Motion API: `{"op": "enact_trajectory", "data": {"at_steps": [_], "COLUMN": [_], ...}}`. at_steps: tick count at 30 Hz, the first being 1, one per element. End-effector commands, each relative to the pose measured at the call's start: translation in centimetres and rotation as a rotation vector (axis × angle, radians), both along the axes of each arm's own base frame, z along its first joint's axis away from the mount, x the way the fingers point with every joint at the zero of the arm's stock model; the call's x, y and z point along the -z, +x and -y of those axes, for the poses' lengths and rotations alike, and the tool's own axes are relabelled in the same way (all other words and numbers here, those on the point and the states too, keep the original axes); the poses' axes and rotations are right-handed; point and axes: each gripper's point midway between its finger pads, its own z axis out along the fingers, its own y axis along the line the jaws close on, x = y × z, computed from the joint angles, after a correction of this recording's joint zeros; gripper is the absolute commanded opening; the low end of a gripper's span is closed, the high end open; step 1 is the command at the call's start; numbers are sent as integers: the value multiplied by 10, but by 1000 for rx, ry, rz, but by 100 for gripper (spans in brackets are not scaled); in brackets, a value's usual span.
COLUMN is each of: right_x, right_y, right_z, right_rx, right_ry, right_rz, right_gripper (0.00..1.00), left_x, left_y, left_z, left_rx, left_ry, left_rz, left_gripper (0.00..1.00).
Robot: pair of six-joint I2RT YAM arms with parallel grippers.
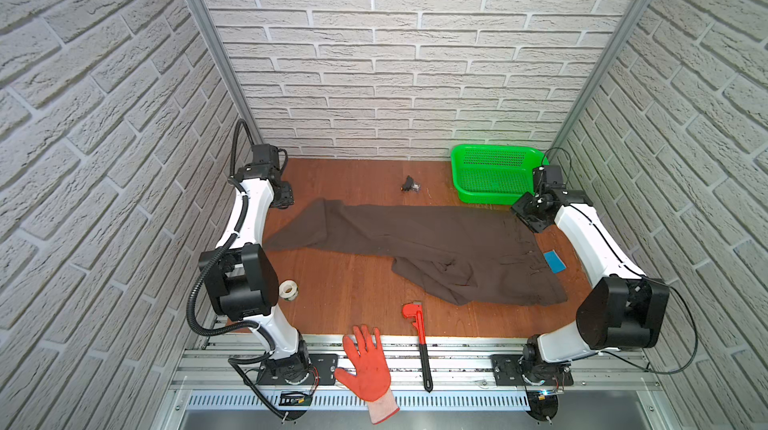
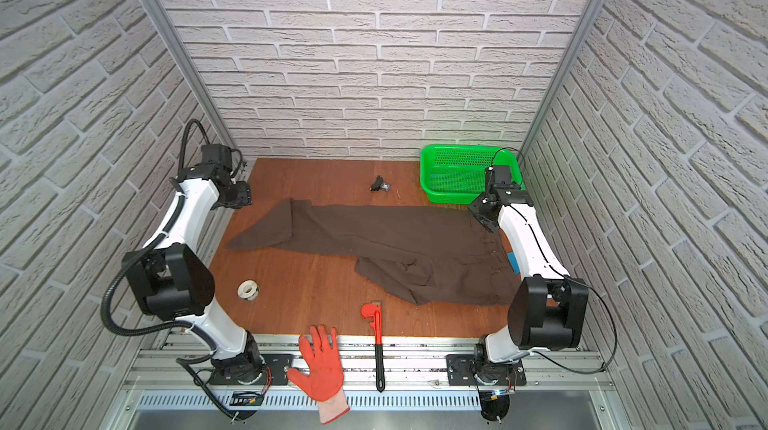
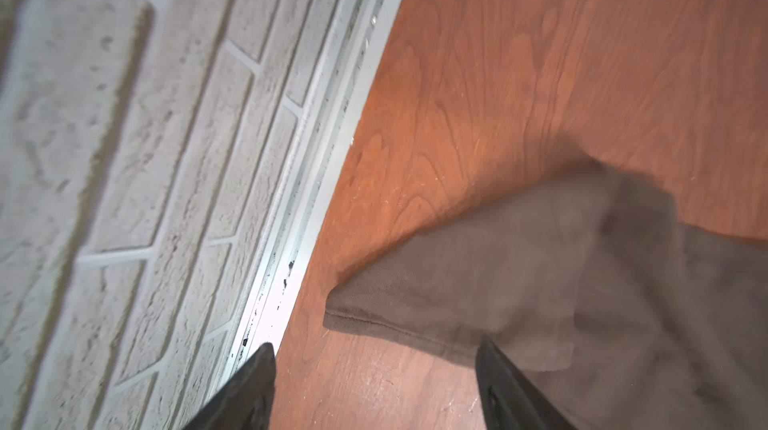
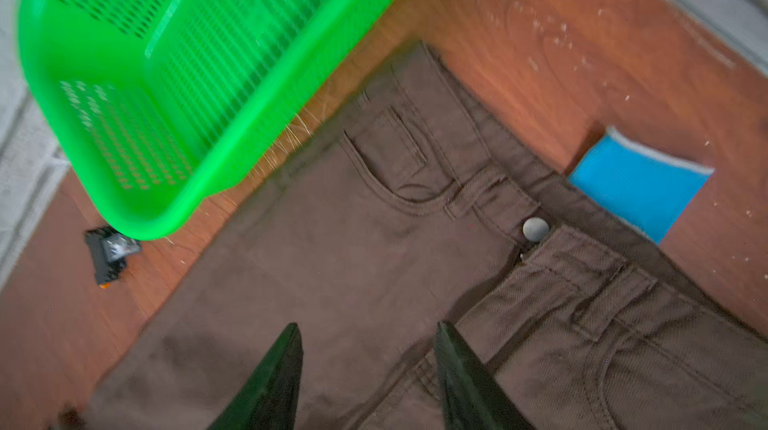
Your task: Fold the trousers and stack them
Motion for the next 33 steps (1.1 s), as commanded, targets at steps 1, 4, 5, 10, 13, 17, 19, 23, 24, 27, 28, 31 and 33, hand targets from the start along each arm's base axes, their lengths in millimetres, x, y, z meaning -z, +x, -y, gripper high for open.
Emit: {"op": "enact_trajectory", "data": {"at_steps": [1, 4, 5, 10, 13, 17, 19, 23, 24, 27, 28, 31, 33], "right_x": [6, 18, 22, 40, 45, 47, 50, 54, 54, 52, 50, 47, 46], "right_y": [1, 0, 0, 1, 3, 5, 4, 5, 5, 6, 6, 7, 7], "right_z": [-9, -14, -16, -23, -27, -30, -31, -33, -34, -34, -33, -32, -31], "right_rx": [-51, -68, -72, -92, -107, -123, -125, -126, -130, -131, -129, -127, -124], "right_ry": [8, 7, 10, 14, 12, 5, 5, 9, 9, 5, 1, -7, -7], "right_rz": [-4, -29, -36, -67, -79, -81, -88, -94, -93, -90, -88, -84, -83], "right_gripper": [54, 54, 54, 53, 52, 50, 49, 47, 47, 46, 46, 46, 47], "left_x": [-1, 8, 14, 71, 99, 117, 124, 141, 145, 156, 159, 163, 161], "left_y": [4, -2, -5, -24, -29, -27, -24, -20, -20, -18, -17, -16, -15], "left_z": [4, 23, 31, 89, 106, 113, 115, 108, 106, 101, 100, 99, 99], "left_rx": [-2, 22, 32, 118, 119, 122, 122, 107, 103, 95, 91, 93, 95], "left_ry": [-33, -106, -132, -198, -212, -204, -204, -165, -156, -163, -168, -173, -173], "left_rz": [-3, -7, -17, -132, -174, -195, -205, -237, -245, -253, -253, -260, -258], "left_gripper": [74, 75, 75, 75, 75, 74, 73, 66, 65, 60, 60, 57, 51]}}
